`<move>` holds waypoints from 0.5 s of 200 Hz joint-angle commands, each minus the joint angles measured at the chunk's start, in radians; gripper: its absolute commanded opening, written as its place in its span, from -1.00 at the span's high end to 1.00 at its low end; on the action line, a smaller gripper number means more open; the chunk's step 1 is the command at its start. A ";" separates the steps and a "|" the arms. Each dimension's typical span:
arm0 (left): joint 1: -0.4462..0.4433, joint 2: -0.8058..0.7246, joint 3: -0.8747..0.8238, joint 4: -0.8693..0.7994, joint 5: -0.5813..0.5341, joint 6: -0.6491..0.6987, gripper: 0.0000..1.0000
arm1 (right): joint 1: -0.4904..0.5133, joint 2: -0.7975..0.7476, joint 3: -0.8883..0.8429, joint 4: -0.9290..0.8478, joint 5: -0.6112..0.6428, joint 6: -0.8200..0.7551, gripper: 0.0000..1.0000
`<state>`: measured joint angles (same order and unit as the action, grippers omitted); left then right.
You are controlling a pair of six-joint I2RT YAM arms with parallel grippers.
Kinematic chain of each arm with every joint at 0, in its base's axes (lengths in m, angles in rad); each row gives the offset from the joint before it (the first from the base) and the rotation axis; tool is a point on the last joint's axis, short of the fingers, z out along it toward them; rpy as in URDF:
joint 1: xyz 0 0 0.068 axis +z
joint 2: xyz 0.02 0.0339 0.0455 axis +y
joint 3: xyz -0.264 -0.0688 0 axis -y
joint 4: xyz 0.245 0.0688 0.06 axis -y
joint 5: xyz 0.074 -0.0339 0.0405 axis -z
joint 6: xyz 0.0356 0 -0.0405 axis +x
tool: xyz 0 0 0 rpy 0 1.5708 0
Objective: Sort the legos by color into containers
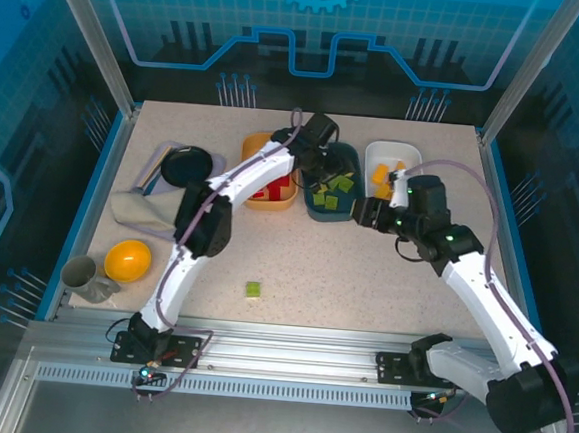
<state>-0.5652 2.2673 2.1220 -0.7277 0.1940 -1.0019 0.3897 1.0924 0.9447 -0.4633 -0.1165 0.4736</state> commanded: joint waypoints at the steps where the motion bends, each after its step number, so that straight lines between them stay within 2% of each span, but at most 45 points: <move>1: 0.018 -0.261 -0.173 -0.070 -0.177 0.019 -0.41 | 0.155 0.059 0.063 -0.062 0.060 -0.197 -0.32; 27: 0.037 -0.513 -0.461 -0.133 -0.331 -0.002 -0.46 | 0.370 0.169 0.078 -0.041 0.062 -0.336 -0.33; 55: 0.041 -0.779 -0.754 -0.212 -0.466 -0.094 -0.48 | 0.534 0.319 0.108 -0.025 0.038 -0.441 -0.38; 75: 0.041 -0.977 -0.942 -0.250 -0.513 -0.172 -0.50 | 0.637 0.428 0.161 -0.042 0.059 -0.522 -0.41; 100: 0.042 -1.184 -1.110 -0.316 -0.516 -0.251 -0.52 | 0.739 0.592 0.265 -0.111 0.130 -0.599 -0.44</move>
<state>-0.5247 1.2396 1.1297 -0.9333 -0.2478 -1.1381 1.0485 1.5734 1.1046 -0.5034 -0.0517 0.0059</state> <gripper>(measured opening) 0.754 0.716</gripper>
